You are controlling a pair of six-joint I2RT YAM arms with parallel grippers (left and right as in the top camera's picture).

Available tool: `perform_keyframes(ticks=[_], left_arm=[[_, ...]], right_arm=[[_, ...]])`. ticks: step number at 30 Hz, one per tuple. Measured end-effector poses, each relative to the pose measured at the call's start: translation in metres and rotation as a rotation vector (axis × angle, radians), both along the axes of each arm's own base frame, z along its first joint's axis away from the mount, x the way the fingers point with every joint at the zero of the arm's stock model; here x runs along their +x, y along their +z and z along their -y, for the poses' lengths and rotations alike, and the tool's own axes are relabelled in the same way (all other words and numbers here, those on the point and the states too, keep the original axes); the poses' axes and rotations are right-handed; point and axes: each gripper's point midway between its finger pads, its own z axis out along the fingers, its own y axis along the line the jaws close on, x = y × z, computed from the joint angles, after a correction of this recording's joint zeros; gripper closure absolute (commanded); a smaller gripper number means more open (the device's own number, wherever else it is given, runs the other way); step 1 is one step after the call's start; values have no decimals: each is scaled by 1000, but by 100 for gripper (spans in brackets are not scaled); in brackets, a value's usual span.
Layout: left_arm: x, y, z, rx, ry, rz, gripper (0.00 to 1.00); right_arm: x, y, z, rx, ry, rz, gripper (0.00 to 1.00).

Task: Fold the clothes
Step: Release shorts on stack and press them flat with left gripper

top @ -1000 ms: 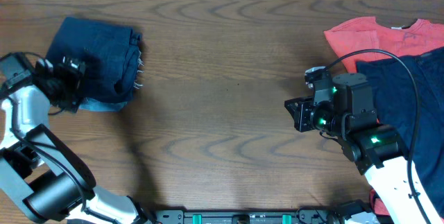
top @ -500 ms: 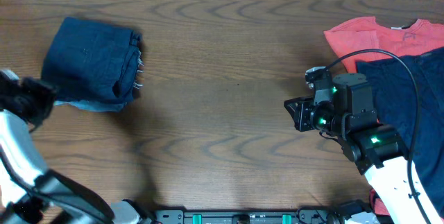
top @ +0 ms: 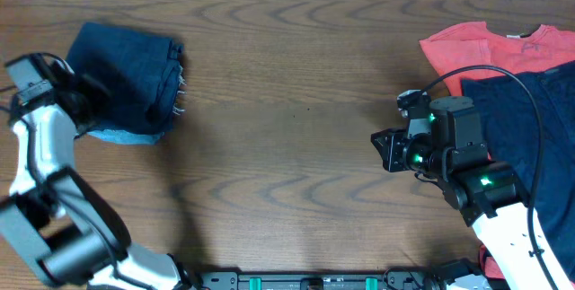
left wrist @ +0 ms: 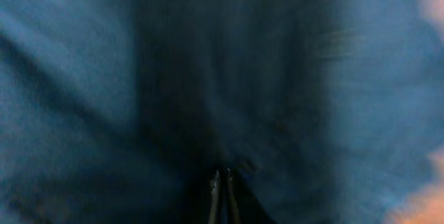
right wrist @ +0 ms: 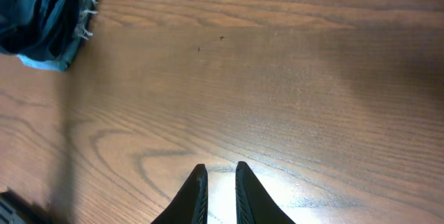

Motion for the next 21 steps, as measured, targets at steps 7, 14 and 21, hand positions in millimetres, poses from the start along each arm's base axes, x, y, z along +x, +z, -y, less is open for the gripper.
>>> perform_keyframes(ticks=[7,14,21], left_arm=[[1,-30,10,-69,-48,-42,65],[-15,7,52,-112,-209,-65,34],[-29,147,122,67,-525,161,27]], right_arm=[[5,3,1,12,-27,10,95],[12,16,2,16,-49,55,99],[7,72,17,-36,-112,163,99]])
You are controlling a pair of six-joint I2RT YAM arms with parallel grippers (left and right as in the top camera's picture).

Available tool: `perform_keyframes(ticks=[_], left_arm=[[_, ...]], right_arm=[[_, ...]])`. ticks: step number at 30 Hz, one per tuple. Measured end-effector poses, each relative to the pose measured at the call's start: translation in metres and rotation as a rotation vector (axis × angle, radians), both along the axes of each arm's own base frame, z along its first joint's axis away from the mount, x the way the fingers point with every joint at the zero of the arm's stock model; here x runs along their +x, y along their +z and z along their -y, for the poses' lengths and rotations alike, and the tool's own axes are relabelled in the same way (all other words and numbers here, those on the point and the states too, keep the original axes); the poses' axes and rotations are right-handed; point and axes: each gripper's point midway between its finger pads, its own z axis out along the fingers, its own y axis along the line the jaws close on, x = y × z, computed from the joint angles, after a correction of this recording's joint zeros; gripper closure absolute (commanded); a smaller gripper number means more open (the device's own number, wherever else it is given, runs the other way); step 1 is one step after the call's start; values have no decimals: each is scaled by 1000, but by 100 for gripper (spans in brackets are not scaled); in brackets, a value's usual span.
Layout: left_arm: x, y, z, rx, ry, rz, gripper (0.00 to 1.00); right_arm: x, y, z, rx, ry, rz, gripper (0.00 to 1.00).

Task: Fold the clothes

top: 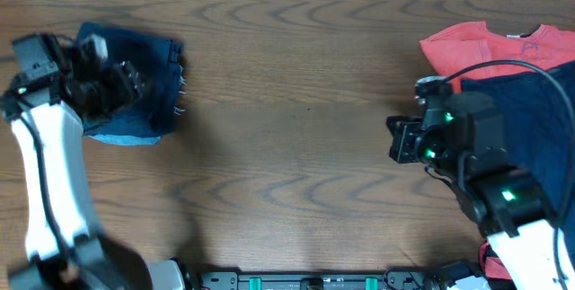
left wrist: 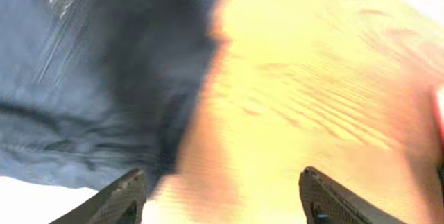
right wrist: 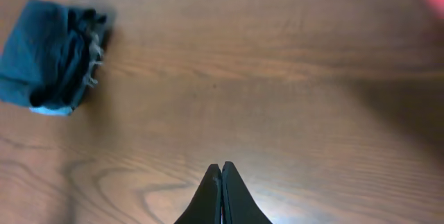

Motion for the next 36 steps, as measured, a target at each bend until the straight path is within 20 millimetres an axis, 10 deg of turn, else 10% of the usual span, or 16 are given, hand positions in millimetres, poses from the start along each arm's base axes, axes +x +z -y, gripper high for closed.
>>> perform_keyframes(ticks=[7,13,21,36], left_arm=[[-86,106,73,197,-241,265,2],[-165,135,75,319,-170,366,2],[-211,147,75,366,-112,457,2],[-215,142,76,360,-115,434,2]], right_arm=[[-35,66,20,-38,-38,160,88],[-76,93,40,-88,-15,281,1],[-89,90,46,-127,3,293,1],[-92,89,41,-109,32,286,1]])
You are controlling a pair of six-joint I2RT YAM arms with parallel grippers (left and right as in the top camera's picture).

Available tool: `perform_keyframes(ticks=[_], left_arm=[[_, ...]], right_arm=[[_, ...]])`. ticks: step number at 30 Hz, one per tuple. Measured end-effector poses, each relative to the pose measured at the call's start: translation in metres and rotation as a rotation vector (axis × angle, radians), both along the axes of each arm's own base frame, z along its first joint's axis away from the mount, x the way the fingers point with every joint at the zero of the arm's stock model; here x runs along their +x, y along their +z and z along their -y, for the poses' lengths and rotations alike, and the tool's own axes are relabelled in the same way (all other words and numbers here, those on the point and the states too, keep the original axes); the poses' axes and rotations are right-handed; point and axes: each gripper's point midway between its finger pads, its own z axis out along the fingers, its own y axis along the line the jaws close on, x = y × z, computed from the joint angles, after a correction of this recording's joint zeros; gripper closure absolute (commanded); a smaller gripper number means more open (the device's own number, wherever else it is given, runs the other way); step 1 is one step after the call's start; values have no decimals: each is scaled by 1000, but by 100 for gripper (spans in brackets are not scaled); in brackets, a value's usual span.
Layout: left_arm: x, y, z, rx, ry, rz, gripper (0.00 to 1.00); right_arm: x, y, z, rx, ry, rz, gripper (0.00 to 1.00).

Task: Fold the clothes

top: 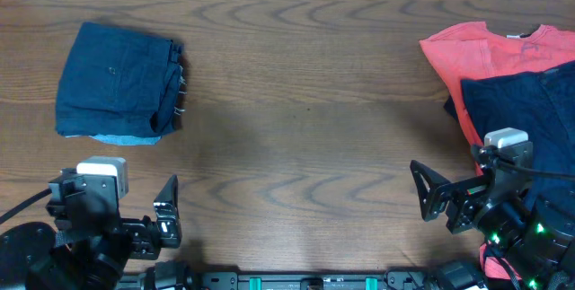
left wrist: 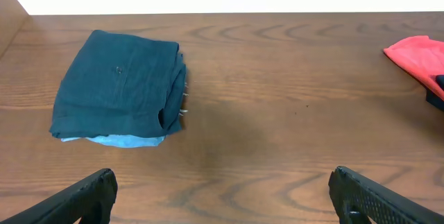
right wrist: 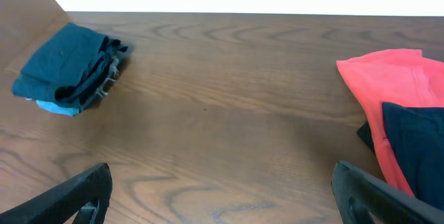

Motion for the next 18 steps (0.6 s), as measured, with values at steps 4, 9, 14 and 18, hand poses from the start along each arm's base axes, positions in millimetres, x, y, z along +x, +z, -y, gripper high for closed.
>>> perform_keyframes(ticks=[4,9,14,18], left_arm=[[0,0,0,0,0,0,2],[0,0,0,0,0,0,2],[0,0,0,0,0,0,2],[0,0,0,0,0,-2,2]], right_arm=[[-1,-2,2,-17,-2,-5,1],[10,5,14,-111,-43,74,1],[39,15,33,-182,-133,257,1],[51,-2,51,-195,-207,373,1]])
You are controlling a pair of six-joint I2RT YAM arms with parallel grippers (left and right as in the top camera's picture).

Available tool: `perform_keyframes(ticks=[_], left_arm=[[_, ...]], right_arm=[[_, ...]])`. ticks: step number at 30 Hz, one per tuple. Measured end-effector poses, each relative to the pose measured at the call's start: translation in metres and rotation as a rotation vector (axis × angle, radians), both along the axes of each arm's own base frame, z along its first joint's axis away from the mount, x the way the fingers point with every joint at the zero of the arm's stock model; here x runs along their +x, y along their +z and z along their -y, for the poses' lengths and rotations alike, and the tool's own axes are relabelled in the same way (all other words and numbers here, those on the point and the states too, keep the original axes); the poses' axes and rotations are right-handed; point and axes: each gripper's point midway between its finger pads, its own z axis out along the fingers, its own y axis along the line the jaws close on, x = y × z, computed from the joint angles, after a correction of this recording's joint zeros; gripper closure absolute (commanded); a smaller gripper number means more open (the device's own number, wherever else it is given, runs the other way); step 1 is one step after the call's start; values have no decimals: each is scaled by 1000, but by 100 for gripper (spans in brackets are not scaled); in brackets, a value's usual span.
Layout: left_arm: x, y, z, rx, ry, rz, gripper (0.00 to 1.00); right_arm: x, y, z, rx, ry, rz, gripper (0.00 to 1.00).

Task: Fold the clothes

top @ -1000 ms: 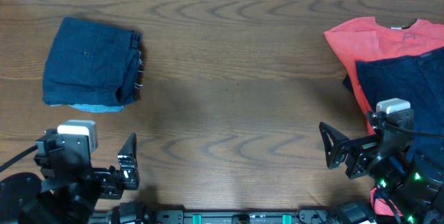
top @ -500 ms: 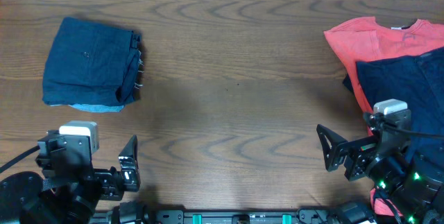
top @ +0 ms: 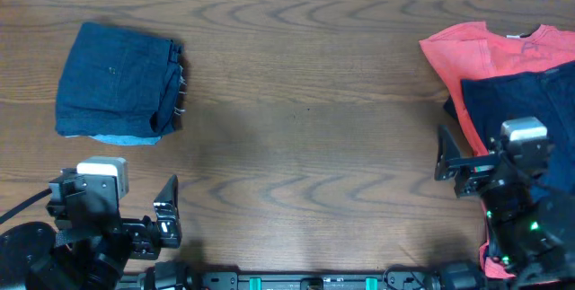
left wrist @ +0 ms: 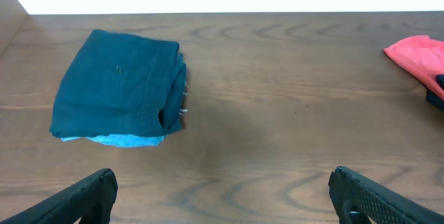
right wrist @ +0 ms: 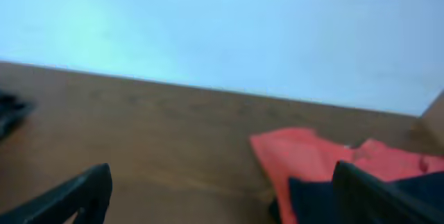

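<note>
A folded dark blue garment (top: 117,79) lies at the far left of the table, also in the left wrist view (left wrist: 121,85). At the far right a red shirt (top: 490,52) lies spread, with a navy garment (top: 530,101) on top of it. My left gripper (top: 166,214) sits at the near left edge, open wide and empty (left wrist: 225,203). My right gripper (top: 446,166) hovers beside the left edge of the pile, open and empty (right wrist: 229,196). Its blurred view faces the red shirt (right wrist: 312,151).
The table (top: 305,137) is dark brown wood. A white wall runs behind its far edge. A black rail (top: 314,281) lines the near edge between the arms.
My right gripper has moved away from the near edge toward the red and navy pile, and its view has turned to face the pile. The left arm and the folded garment have not moved.
My left gripper was shut against the folded blue garment, with the right gripper low over mid-table, jaws slightly apart. Then the left stood open over the garment and the right was shut. Later both were open at the near edge. Now the right is beside the pile.
</note>
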Motion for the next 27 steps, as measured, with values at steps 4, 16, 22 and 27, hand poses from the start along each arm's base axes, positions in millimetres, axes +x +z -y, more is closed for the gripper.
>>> perform_keyframes(ticks=[4,16,22,27], left_arm=[[0,0,0,0,0,0,2],[0,0,0,1,2,0,2],[0,0,0,1,2,-1,2],[0,0,0,1,2,-1,2]], right_arm=[[-5,-37,6,-7,-3,46,1],[5,-115,-1,-8,39,205,1],[13,-145,-4,-7,55,196,1],[13,-169,-6,-6,69,114,1]])
